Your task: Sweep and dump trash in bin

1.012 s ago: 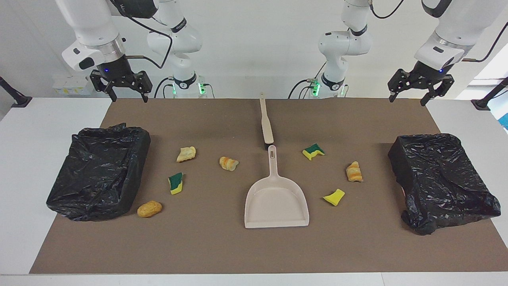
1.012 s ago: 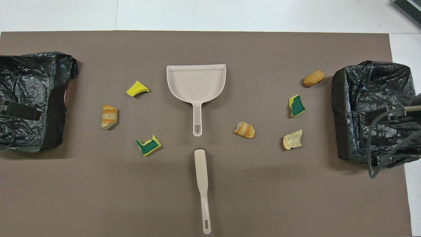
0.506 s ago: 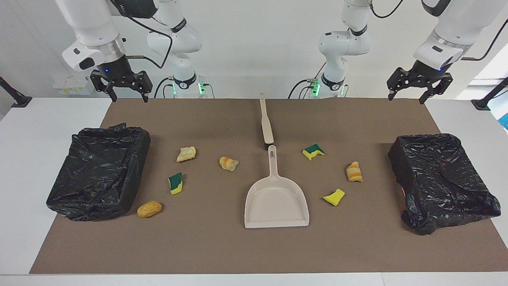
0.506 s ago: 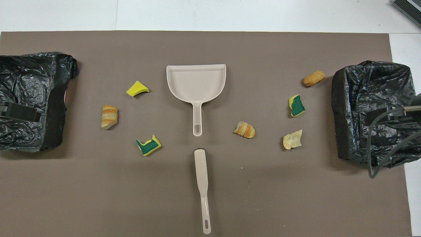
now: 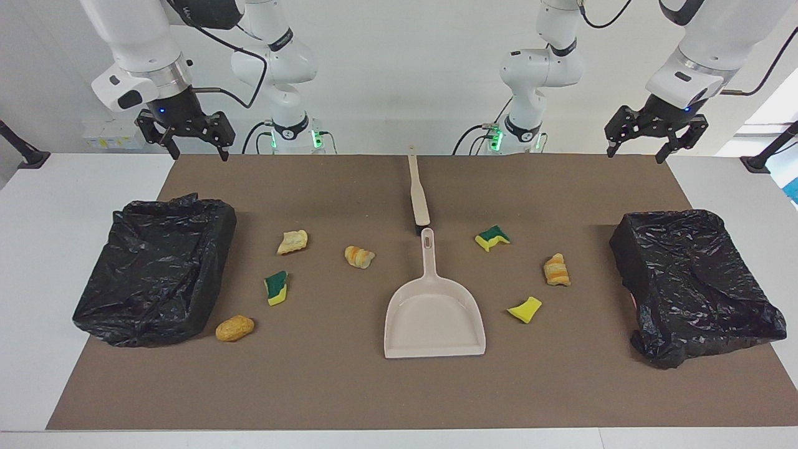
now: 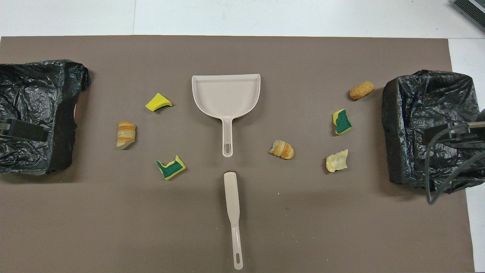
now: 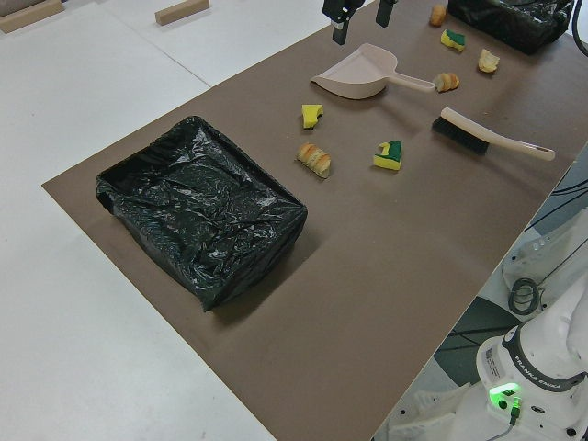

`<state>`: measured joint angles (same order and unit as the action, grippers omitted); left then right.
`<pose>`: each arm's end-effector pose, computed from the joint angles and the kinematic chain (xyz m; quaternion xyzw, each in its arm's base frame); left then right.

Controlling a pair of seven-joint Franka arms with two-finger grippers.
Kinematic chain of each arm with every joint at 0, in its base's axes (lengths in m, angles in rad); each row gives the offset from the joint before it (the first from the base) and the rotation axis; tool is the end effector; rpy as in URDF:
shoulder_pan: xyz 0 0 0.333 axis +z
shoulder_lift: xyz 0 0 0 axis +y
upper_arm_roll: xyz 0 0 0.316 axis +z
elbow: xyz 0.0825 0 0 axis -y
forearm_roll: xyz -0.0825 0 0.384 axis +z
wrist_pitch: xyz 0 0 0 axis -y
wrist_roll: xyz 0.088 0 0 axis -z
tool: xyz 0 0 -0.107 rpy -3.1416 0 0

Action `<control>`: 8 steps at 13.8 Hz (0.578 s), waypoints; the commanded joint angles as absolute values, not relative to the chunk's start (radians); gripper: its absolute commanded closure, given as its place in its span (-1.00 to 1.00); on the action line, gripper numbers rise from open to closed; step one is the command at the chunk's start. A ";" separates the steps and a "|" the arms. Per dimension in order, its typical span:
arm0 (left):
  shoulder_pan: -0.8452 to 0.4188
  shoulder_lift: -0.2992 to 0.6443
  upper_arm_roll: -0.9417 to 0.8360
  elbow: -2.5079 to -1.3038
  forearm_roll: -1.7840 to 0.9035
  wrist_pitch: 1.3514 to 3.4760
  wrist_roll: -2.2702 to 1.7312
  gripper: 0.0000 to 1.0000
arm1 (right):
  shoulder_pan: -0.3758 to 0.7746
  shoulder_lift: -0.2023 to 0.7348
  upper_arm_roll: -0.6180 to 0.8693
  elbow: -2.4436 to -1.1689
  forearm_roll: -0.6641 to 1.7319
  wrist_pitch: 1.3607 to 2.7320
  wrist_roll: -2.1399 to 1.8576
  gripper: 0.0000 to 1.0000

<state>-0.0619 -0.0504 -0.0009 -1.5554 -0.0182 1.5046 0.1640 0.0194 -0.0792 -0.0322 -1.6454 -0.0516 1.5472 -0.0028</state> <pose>0.5310 -0.0355 0.6533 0.9935 -0.1137 0.0003 0.0091 0.5267 -0.0131 0.6303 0.9996 -0.0053 -0.0097 0.0245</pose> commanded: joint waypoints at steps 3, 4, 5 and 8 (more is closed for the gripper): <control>-0.124 -0.075 -0.005 -1.598 -0.014 1.512 0.131 -1.00 | 0.006 -0.092 -0.029 -1.657 -0.031 1.548 0.003 -1.00; -0.149 -0.083 -0.003 -1.612 -0.014 1.525 0.111 -1.00 | 0.006 -0.092 -0.029 -1.657 -0.031 1.551 0.003 -1.00; -0.170 -0.092 -0.005 -1.638 -0.014 1.541 0.085 -1.00 | 0.008 -0.094 -0.028 -1.658 -0.031 1.545 0.003 -1.00; -0.268 -0.123 -0.005 -1.730 -0.015 1.591 -0.012 -1.00 | 0.020 -0.109 -0.028 -1.675 -0.032 1.500 0.003 -1.00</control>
<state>-0.2011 -0.0645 -0.0180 -1.6266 -0.0201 1.5376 0.0492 0.0207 -0.0810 -0.0301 -1.6463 -0.0516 1.5194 -0.0028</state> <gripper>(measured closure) 0.000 0.000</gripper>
